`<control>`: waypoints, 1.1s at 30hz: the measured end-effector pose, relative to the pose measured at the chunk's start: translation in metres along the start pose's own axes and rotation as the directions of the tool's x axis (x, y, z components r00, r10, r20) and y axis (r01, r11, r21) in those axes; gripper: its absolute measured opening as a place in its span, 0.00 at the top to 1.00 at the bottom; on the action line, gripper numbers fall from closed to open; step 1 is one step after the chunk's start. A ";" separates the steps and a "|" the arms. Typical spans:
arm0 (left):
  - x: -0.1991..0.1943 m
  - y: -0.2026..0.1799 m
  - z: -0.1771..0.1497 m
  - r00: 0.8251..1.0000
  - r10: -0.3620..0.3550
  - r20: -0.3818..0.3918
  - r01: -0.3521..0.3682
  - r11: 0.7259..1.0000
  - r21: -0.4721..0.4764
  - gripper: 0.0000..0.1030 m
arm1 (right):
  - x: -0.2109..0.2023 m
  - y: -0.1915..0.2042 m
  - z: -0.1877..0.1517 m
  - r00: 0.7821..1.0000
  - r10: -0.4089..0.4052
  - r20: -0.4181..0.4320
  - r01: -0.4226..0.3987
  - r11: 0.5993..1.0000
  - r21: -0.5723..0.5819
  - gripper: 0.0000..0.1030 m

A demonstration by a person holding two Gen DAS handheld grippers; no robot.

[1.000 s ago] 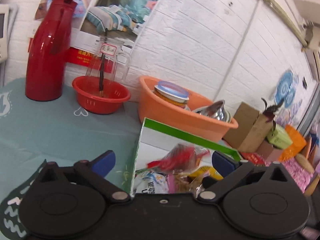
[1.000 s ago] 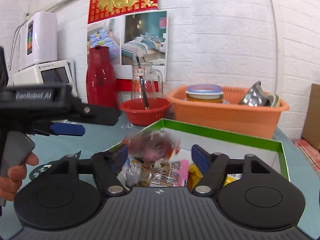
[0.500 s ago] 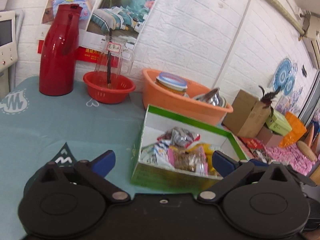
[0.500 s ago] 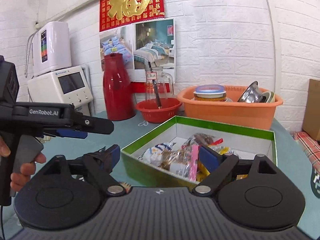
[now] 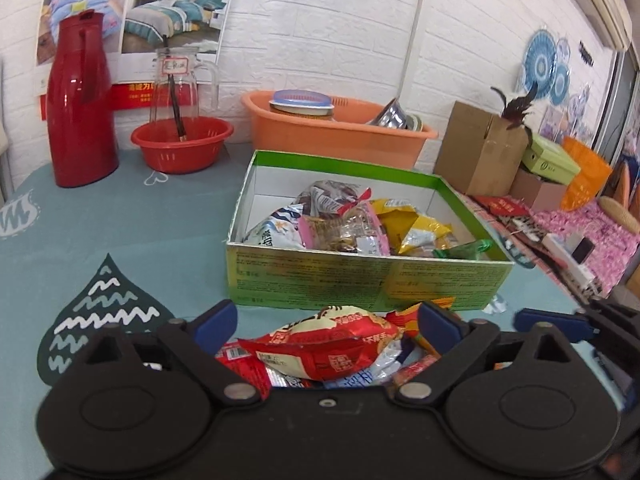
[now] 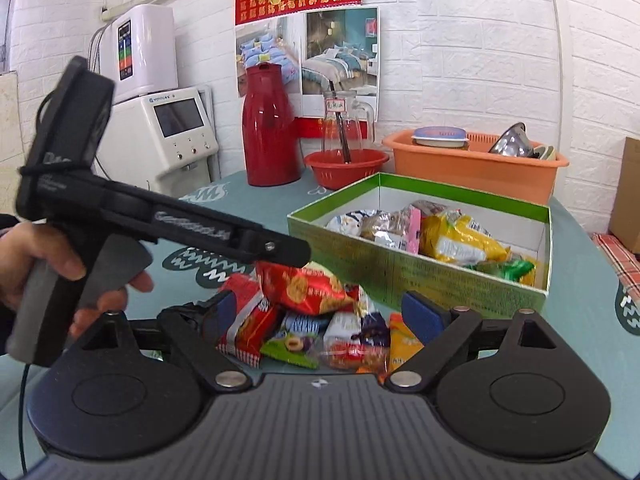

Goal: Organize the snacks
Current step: 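Grasp the red printed snack bag with the right tool while the left tool grasps it too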

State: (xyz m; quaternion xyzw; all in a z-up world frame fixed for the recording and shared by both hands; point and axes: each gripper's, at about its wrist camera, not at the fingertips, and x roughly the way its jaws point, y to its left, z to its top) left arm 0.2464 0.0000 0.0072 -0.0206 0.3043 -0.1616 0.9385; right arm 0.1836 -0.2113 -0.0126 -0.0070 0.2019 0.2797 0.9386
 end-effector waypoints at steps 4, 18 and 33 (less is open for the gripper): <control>0.021 0.002 -0.005 0.998 0.031 -0.054 -0.031 0.999 0.011 0.04 | -0.004 -0.008 -0.006 1.000 -0.004 -0.016 0.005 0.999 0.031 0.00; -0.061 0.028 -0.069 0.993 -0.116 -0.038 0.114 0.993 -0.035 0.36 | 0.002 0.008 -0.030 0.989 0.109 -0.102 -0.109 0.994 0.009 0.00; -0.063 0.064 -0.085 0.944 -0.329 -0.033 0.289 0.870 -0.400 0.00 | 0.023 0.023 -0.044 0.956 0.210 -0.205 -0.207 0.978 0.038 0.00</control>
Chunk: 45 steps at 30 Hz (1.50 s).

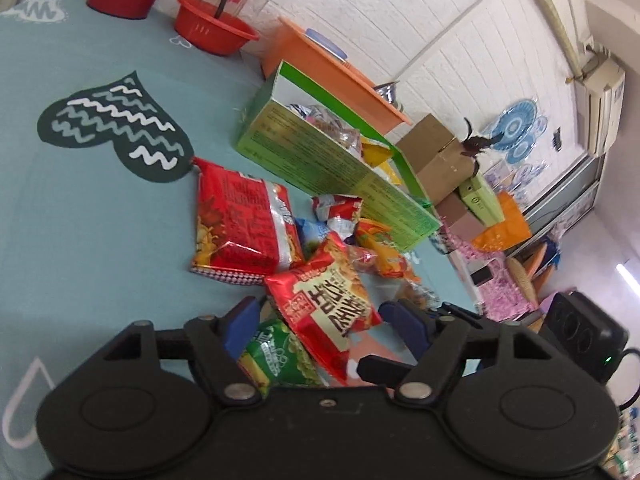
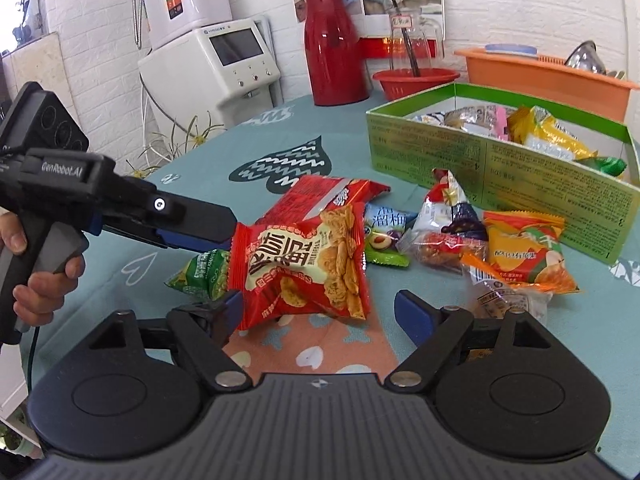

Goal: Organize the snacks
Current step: 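Grasp the red printed snack bag with the right tool while the left tool grasps it too, then lift the red printed bag into the green box and open both tools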

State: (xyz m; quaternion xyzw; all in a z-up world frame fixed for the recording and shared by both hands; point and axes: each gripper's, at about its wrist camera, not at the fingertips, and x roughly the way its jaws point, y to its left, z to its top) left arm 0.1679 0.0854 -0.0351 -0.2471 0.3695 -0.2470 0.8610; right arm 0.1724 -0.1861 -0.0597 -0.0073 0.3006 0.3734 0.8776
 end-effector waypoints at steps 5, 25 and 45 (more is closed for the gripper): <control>0.014 0.007 0.001 0.999 0.010 -0.031 -0.010 1.000 -0.001 0.00 | 0.005 -0.007 0.003 1.000 0.027 0.003 -0.027 0.999 0.043 0.00; 0.012 -0.062 0.062 0.988 -0.060 0.142 0.031 0.980 0.196 0.44 | -0.036 -0.023 0.066 0.971 -0.046 0.235 0.036 0.998 0.047 0.55; 0.100 -0.044 0.153 0.980 -0.003 0.198 -0.042 0.975 0.220 0.04 | 0.026 -0.102 0.121 0.938 -0.203 0.280 0.175 0.977 0.122 0.40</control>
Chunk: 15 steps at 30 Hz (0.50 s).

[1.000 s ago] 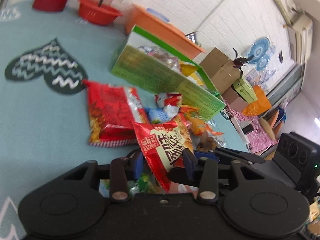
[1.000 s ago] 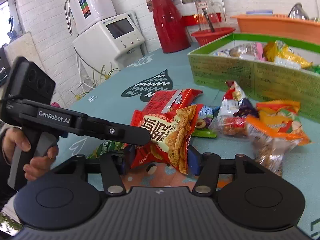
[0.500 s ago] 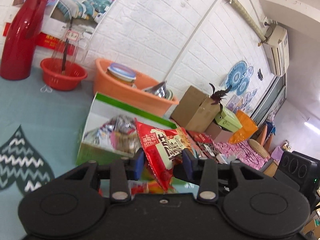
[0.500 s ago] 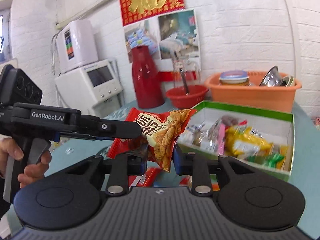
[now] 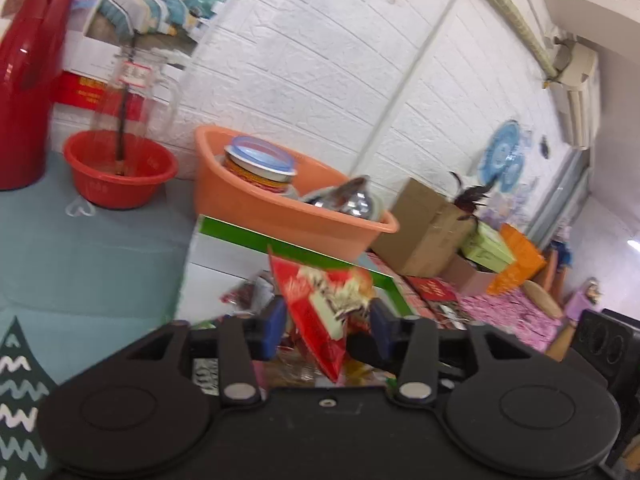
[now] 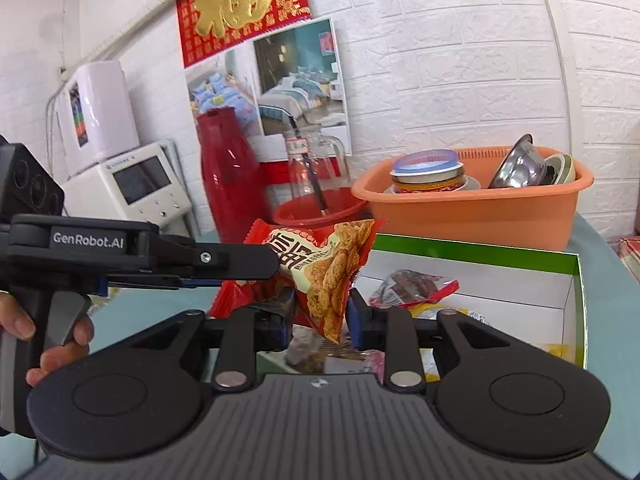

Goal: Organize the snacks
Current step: 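Lift the red printed bag into the green box and open both tools, then grasp the clear bag of brown snacks with orange tag using the right tool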

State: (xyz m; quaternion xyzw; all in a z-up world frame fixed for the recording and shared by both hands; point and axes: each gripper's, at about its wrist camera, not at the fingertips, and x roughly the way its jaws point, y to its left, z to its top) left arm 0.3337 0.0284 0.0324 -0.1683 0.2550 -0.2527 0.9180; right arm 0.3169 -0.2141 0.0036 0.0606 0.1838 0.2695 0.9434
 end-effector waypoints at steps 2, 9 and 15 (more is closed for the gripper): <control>-0.001 0.001 -0.004 0.998 0.062 0.024 -0.062 0.998 0.010 0.00 | 0.006 -0.004 -0.005 0.999 -0.045 -0.020 0.045 0.999 -0.016 0.06; -0.008 0.000 -0.010 0.994 0.111 0.002 -0.111 0.993 0.044 0.00 | -0.009 -0.016 -0.016 0.997 -0.071 0.010 0.071 0.997 0.018 0.00; -0.040 -0.016 -0.016 0.994 0.111 0.011 -0.112 0.993 0.039 0.00 | -0.046 -0.001 -0.011 0.996 -0.081 0.045 0.082 0.996 -0.016 0.00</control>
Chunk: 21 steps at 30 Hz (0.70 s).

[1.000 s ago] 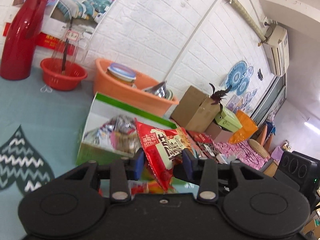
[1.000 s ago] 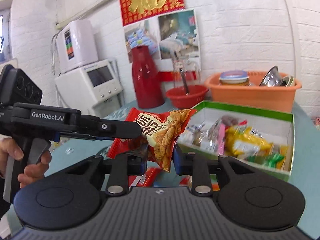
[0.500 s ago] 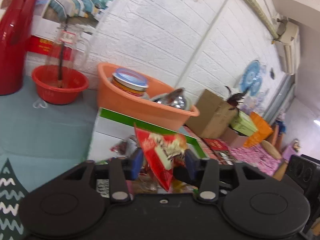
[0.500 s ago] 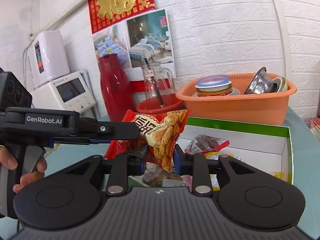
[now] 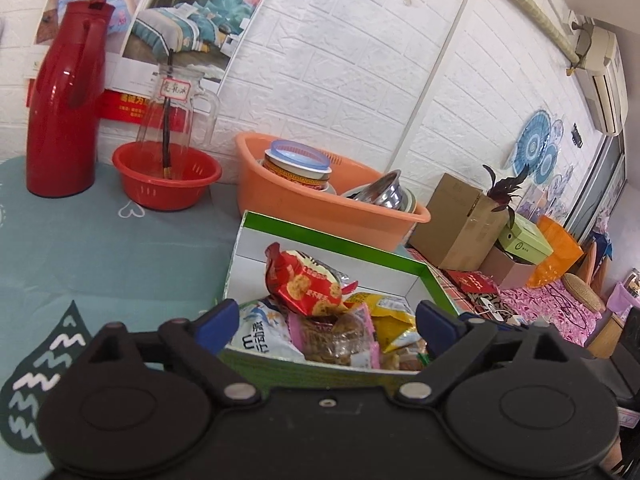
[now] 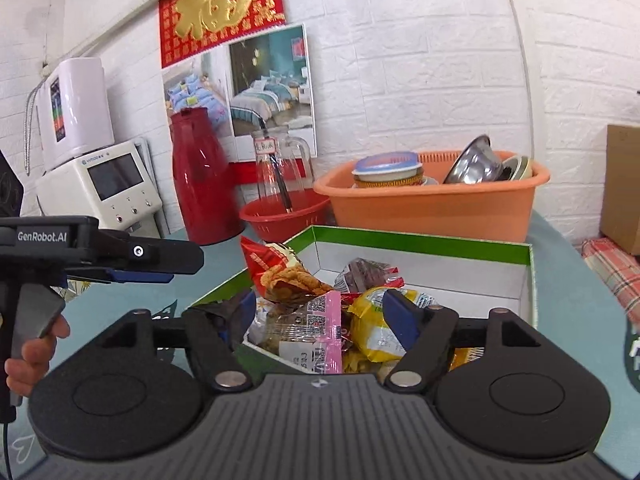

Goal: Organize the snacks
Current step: 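Grasp the clear bag of brown snacks with orange tag using the right tool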

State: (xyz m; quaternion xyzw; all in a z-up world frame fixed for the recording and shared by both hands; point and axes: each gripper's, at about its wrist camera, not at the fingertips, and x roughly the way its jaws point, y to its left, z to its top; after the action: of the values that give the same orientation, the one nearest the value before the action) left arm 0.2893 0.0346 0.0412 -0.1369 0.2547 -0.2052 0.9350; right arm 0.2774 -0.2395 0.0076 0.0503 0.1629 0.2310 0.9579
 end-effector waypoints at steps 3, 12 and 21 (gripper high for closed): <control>-0.020 -0.009 -0.008 1.000 0.003 -0.008 -0.003 1.000 -0.002 0.00 | -0.029 0.005 -0.003 1.000 0.012 0.014 -0.012 1.000 -0.017 0.00; -0.063 -0.028 -0.057 0.995 -0.006 -0.095 0.009 1.000 0.026 0.00 | -0.093 0.013 -0.044 0.999 0.015 -0.052 -0.014 1.000 0.025 0.00; -0.105 -0.022 -0.112 0.988 0.027 -0.149 -0.025 1.000 0.016 0.00 | -0.109 0.022 -0.095 0.987 0.010 -0.161 0.006 0.995 0.099 0.00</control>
State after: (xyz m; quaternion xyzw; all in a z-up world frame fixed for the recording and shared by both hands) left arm 0.1403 0.0456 0.0003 -0.1111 0.3242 -0.2046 0.9169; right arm 0.1444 -0.2682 -0.0466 0.0789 0.2511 0.2269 0.9377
